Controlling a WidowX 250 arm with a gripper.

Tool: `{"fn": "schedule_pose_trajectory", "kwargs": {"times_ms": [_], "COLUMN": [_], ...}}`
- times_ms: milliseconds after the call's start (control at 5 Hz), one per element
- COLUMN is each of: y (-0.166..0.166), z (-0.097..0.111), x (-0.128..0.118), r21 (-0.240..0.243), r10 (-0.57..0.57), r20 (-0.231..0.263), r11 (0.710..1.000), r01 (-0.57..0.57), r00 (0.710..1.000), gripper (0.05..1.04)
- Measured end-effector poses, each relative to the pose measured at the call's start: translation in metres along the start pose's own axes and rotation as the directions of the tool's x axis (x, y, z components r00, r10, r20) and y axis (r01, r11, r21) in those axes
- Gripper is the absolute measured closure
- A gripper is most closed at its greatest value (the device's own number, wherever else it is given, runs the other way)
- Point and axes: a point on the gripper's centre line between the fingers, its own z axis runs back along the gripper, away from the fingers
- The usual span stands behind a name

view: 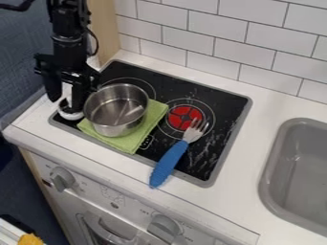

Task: Move the black and white object to upper right of the burner

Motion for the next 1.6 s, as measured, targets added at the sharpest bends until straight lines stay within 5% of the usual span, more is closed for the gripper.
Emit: {"fn": "schedule_pose_trajectory", "kwargs": {"times_ms": [200,600,800,1000,1200,1600], "y": [-0.002,-0.009,0.012,0.001,-0.053,-0.165], "z": [0.000,0.005,0.053,0.083,0.095,0.101], "x": [0.001,-0.007,-0.024,-0.029,0.001,0.037], "r21": [-0.002,-0.020,0.018,-0.008,-0.120,-0.095], "r10": [-0.005,-0.012,0.122,0.151,-0.015,-0.252], "r20": [0.003,0.004,0.093,0.152,0.204,0.227], "r11": [1.000,1.000,0.992,0.988,0.992,0.956], "r01": [0.005,0.012,-0.124,-0.152,0.040,0.279], "r00": [1.000,1.000,0.988,0.977,0.979,0.941], "gripper": [0.780,0.852,0.853,0.853,0.853,0.853]}}
